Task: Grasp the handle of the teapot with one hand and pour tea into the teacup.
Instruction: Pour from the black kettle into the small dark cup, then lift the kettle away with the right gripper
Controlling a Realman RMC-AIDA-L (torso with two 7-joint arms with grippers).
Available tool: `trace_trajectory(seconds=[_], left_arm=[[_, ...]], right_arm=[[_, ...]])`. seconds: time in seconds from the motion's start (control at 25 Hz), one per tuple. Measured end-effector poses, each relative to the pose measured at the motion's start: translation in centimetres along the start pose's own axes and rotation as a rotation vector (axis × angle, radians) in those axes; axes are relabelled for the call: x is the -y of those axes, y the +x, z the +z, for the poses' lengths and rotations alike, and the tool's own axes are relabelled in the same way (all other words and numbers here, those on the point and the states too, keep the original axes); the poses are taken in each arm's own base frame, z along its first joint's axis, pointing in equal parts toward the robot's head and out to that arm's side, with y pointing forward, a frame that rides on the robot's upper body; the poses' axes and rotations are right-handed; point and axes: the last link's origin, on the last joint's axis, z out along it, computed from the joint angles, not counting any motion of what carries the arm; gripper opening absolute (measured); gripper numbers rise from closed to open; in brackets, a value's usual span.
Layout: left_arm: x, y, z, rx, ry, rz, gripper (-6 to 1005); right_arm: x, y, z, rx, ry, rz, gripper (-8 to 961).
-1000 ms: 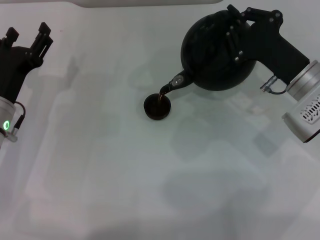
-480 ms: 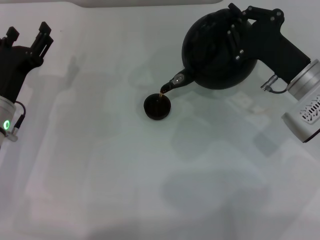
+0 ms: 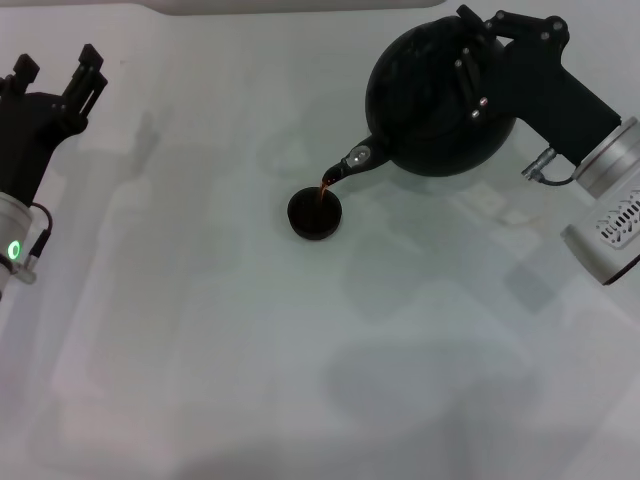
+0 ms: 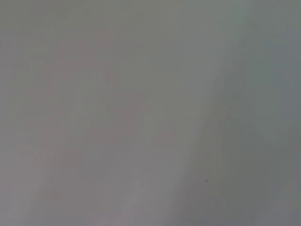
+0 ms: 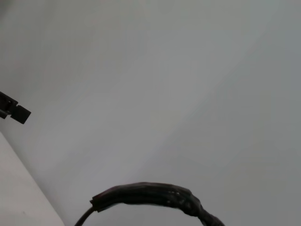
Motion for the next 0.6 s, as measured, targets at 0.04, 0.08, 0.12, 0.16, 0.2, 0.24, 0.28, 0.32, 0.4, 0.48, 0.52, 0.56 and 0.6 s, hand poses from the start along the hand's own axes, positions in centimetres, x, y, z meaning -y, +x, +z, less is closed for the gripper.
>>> trace_trajectory(seconds=[0.04, 0.08, 0.12, 0.16, 0.2, 0.24, 0.28, 0.32, 0.4, 0.48, 0.52, 0.56, 0.6], left_arm=[[0.01, 0.0, 0.0, 0.0, 0.001, 0.0, 877], [0.02, 0.01, 0.0, 0.0, 0.002, -0.001, 877], [0.03, 0.01, 0.0, -0.001, 0.002, -0.001, 877], [0.04, 0.01, 0.0, -0.001, 0.003, -0.001, 877], [0.04, 0.01, 0.0, -0.001, 0.003, -0.001, 877], [0.05, 0.01, 0.0, -0.001, 0.004, -0.001, 877], [0.05, 0.01, 0.0, -0.001, 0.004, -0.001, 876], [0.05, 0.01, 0.0, -0.001, 0.004, -0.001, 876], [0.06, 0.01, 0.0, 0.0, 0.004, -0.001, 876], [0.06, 0.0, 0.0, 0.0, 0.005, -0.002, 876], [0.06, 0.0, 0.0, 0.0, 0.004, -0.002, 876], [0.06, 0.0, 0.0, 0.0, 0.004, -0.002, 876], [0.06, 0.0, 0.0, 0.0, 0.004, -0.001, 876]], right_arm=[[0.01, 0.0, 0.01, 0.0, 0.0, 0.0, 115], [0.02, 0.0, 0.01, 0.0, 0.001, -0.002, 115], [0.02, 0.0, 0.01, 0.0, 0.001, -0.003, 115], [0.02, 0.0, 0.02, 0.0, 0.001, -0.005, 115], [0.03, 0.0, 0.02, 0.0, 0.001, -0.006, 114], [0.03, 0.0, 0.02, 0.0, 0.001, -0.006, 114], [0.03, 0.0, 0.02, 0.0, 0.001, -0.006, 114], [0.04, 0.01, 0.02, -0.001, 0.001, -0.006, 114], [0.05, 0.01, 0.02, -0.001, 0.002, -0.007, 114], [0.06, 0.02, 0.02, -0.001, 0.002, -0.007, 114], [0.06, 0.02, 0.02, -0.001, 0.002, -0.007, 114], [0.06, 0.02, 0.02, -0.001, 0.002, -0.007, 114], [0.06, 0.02, 0.02, -0.001, 0.002, -0.007, 115]])
